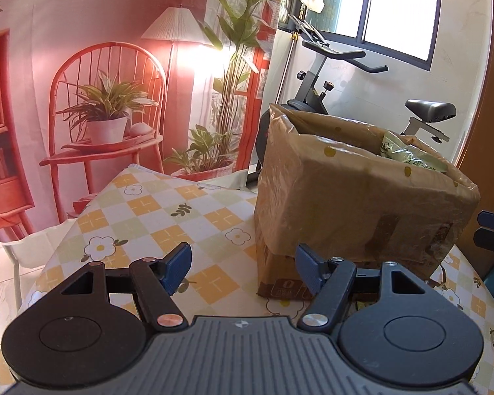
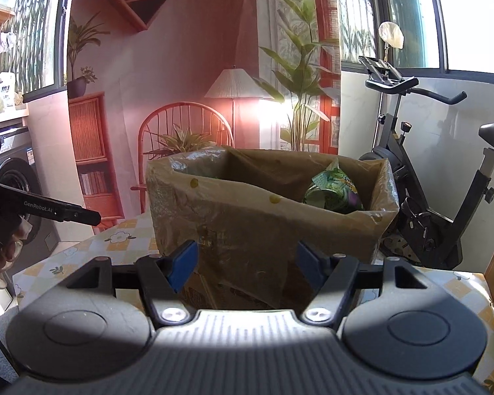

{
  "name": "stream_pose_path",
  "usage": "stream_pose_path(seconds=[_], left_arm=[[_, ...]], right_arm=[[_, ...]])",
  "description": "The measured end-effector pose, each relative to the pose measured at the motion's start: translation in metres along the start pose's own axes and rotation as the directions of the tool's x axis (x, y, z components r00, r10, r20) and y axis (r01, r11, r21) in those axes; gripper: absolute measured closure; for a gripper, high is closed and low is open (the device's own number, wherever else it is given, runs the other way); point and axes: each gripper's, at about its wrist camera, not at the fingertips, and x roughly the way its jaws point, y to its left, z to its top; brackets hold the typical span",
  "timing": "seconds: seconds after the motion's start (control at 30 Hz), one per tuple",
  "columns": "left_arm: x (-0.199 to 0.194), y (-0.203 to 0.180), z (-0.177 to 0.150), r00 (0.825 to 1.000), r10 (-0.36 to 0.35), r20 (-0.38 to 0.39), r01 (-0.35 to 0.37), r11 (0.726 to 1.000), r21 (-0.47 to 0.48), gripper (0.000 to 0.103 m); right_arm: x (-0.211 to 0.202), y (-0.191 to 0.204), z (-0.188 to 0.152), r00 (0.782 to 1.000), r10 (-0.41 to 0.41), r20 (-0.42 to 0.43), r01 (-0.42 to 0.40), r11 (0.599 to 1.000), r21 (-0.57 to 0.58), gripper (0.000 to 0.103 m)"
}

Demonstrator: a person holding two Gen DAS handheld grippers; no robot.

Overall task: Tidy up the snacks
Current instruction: 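Move both tools back from the box toward the table, then grasp the orange-and-white bread packet with the right tool while the left tool approaches the gold foil packet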

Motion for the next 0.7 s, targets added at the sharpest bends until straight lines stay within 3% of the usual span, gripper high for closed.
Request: stream_pose_path(seconds=[0.33,0.7], left_arm=[[0.007,0.004,-0.048,0.997,0.007,-0.072,-0.006,1.0,0.001,0.031],[0.021,-0.005,-0.077,0.99,0.001,-0.138,-0.001,1.0,-0.001,0.032]], right_arm=[[0.008,0.009,-0.054,0.996,0.019,-0.09,-0.019,1.0,0.005,0.034],[0.031,0.013,-0.112,0.961,0.038,-0.273,-0.034,0.999,0.02,0.034]])
